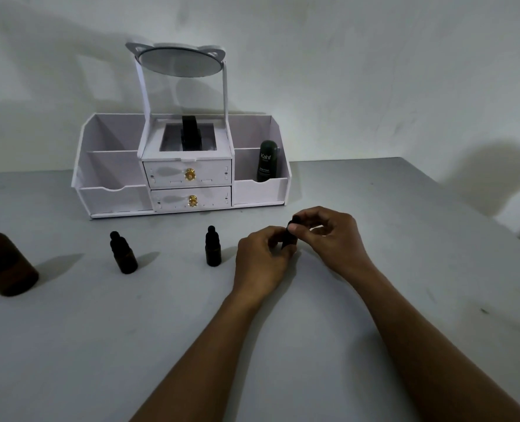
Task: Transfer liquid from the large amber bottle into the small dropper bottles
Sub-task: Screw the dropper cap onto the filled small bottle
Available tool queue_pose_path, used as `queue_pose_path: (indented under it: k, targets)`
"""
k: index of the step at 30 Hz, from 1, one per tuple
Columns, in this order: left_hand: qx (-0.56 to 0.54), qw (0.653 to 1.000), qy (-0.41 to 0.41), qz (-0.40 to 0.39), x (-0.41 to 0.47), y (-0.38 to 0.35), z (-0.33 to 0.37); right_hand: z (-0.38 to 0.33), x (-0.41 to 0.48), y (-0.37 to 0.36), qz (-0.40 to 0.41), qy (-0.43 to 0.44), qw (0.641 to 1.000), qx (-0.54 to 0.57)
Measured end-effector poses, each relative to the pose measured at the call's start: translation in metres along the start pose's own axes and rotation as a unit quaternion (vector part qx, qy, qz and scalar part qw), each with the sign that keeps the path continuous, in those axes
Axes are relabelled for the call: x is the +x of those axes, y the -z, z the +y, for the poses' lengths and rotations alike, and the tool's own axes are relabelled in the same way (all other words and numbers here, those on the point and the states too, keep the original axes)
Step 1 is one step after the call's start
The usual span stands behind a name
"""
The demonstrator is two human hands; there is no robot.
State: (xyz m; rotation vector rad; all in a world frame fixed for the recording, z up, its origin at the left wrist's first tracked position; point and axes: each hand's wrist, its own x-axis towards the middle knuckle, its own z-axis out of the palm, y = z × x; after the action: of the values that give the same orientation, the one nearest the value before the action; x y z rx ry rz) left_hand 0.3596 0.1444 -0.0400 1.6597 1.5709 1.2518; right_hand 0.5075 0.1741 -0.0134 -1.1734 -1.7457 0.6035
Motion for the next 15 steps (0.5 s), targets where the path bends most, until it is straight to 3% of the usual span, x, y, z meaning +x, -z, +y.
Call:
queue_pose_path:
  k: [15]
  targets:
    - [-0.016,1.000,-0.007,0.014,0.0010,0.0007,-0.0021,0.0073,-0.0002,-0.0059,0.003,-0.016,0.999,0.037]
